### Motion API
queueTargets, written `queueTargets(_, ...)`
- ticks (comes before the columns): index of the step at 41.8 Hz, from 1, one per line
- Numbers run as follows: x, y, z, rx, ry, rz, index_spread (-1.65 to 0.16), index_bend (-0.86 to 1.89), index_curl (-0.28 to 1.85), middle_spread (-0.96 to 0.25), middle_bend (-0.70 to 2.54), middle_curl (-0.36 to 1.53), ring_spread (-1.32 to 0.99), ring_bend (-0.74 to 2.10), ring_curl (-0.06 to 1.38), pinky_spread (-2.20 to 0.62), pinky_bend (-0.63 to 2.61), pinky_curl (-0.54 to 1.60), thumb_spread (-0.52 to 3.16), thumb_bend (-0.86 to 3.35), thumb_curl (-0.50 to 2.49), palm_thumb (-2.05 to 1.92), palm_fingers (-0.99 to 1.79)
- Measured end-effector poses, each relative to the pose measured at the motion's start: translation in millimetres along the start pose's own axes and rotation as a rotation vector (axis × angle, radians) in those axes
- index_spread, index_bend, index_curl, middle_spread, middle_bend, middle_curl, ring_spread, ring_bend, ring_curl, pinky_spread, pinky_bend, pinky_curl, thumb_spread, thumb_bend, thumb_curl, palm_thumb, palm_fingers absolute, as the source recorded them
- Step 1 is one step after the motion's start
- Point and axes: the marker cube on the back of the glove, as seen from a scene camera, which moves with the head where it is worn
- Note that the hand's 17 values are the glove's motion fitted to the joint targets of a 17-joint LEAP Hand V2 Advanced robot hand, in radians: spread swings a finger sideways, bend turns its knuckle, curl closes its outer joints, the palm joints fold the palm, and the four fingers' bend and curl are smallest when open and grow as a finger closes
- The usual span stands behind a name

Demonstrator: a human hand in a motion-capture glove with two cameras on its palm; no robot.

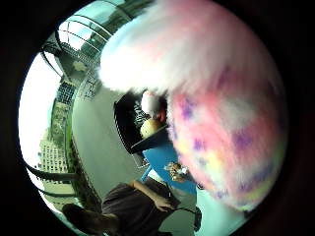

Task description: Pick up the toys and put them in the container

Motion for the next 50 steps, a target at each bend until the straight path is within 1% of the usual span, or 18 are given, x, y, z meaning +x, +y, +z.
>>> queueTargets(6, -33.5, -24.4, -0.4, 0.011, 0.048, -0.113, -0.19, 0.70, 0.58, -0.20, 1.38, 0.78, -0.32, 1.22, 0.54, -0.34, 1.25, 0.54, 0.67, 0.01, 0.84, 0.63, 0.97)
queueTargets(11, -100.2, -49.2, 19.4, -0.006, -0.011, -0.183, -0.21, 0.67, 0.61, -0.20, 1.38, 0.79, -0.32, 1.23, 0.54, -0.35, 1.25, 0.55, 0.66, -0.01, 0.85, 0.63, 0.96)
queueTargets(16, -143.2, -62.5, 40.4, -0.026, -0.035, -0.236, -0.22, 0.65, 0.65, -0.21, 1.39, 0.80, -0.32, 1.24, 0.55, -0.35, 1.25, 0.55, 0.65, -0.01, 0.87, 0.63, 0.96)
queueTargets(18, -160.9, -64.6, 48.6, -0.041, -0.056, -0.262, -0.22, 0.62, 0.66, -0.21, 1.38, 0.80, -0.32, 1.24, 0.55, -0.35, 1.26, 0.55, 0.66, -0.02, 0.87, 0.62, 0.94)
queueTargets(21, -195.5, -65.5, 59.6, -0.072, -0.084, -0.305, -0.22, 0.48, 0.65, -0.21, 1.39, 0.81, -0.31, 1.31, 0.56, -0.35, 1.26, 0.55, 0.73, -0.04, 0.84, 0.56, 0.91)
queueTargets(24, -203.2, -62.9, 68.9, -0.146, -0.011, -0.292, -0.22, 0.41, 0.64, -0.21, 1.38, 0.80, -0.30, 1.30, 0.56, -0.35, 1.24, 0.54, 0.87, -0.06, 0.78, 0.46, 0.88)
queueTargets(26, -202.7, -61.4, 73.9, -0.219, 0.057, -0.268, -0.23, 0.25, 0.61, -0.23, 1.33, 0.79, -0.29, 1.25, 0.54, -0.37, 1.25, 0.53, 0.95, -0.10, 0.72, 0.33, 0.70)
queueTargets(27, -205.6, -61.5, 75.9, -0.254, 0.083, -0.259, -0.23, 0.26, 0.63, -0.23, 1.32, 0.79, -0.29, 1.27, 0.55, -0.37, 1.26, 0.54, 0.97, -0.08, 0.71, 0.32, 0.71)
queueTargets(28, -211.8, -62.3, 77.6, -0.287, 0.104, -0.254, -0.23, 0.11, 0.58, -0.23, 1.25, 0.76, -0.28, 1.19, 0.53, -0.35, 1.27, 0.53, 0.99, -0.11, 0.67, 0.24, 0.43)
queueTargets(29, -220.8, -63.4, 79.0, -0.314, 0.121, -0.251, -0.22, 0.11, 0.60, -0.23, 1.15, 0.74, -0.26, 1.13, 0.53, -0.31, 1.27, 0.55, 1.01, -0.11, 0.65, 0.20, 0.07)
queueTargets(30, -230.3, -64.4, 79.9, -0.333, 0.132, -0.249, -0.21, 0.15, 0.62, -0.18, 0.91, 0.68, -0.20, 1.06, 0.55, -0.24, 1.32, 0.60, 1.03, -0.13, 0.62, 0.12, -0.36)
queueTargets(31, -236.8, -64.7, 80.2, -0.342, 0.137, -0.249, -0.20, 0.13, 0.61, -0.16, 0.82, 0.66, -0.17, 1.01, 0.54, -0.22, 1.33, 0.59, 1.04, -0.11, 0.61, 0.09, -0.42)
queueTargets(32, -237.9, -64.1, 79.8, -0.342, 0.136, -0.248, -0.20, 0.11, 0.57, -0.12, 0.64, 0.59, -0.14, 0.92, 0.50, -0.18, 1.34, 0.57, 1.04, -0.12, 0.59, 0.04, -0.59)
queueTargets(34, -225.2, -60.2, 77.0, -0.332, 0.123, -0.242, -0.21, 0.07, 0.49, -0.09, 0.46, 0.52, -0.10, 0.81, 0.44, -0.13, 1.31, 0.52, 1.06, -0.10, 0.55, -0.03, -0.56)
queueTargets(37, -193.7, -52.5, 70.5, -0.325, 0.108, -0.224, -0.22, 0.06, 0.43, -0.06, 0.30, 0.45, -0.06, 0.70, 0.36, -0.08, 1.27, 0.48, 1.08, -0.08, 0.52, -0.07, -0.48)
queueTargets(44, -156.9, -37.2, 54.1, -0.321, 0.100, -0.146, -0.23, 0.07, 0.35, -0.03, 0.15, 0.39, 0.00, 0.52, 0.29, -0.01, 1.09, 0.41, 1.12, -0.07, 0.44, -0.09, -0.41)
queueTargets(46, -140.6, -29.6, 49.0, -0.323, 0.099, -0.100, -0.23, 0.06, 0.33, -0.02, 0.14, 0.38, 0.01, 0.48, 0.28, 0.00, 1.06, 0.40, 1.13, -0.07, 0.42, -0.09, -0.39)
queueTargets(50, -110.0, -13.4, 39.6, -0.333, 0.059, 0.059, -0.24, 0.06, 0.30, -0.02, 0.12, 0.36, 0.02, 0.42, 0.26, 0.02, 1.00, 0.37, 1.15, -0.06, 0.39, -0.08, -0.36)
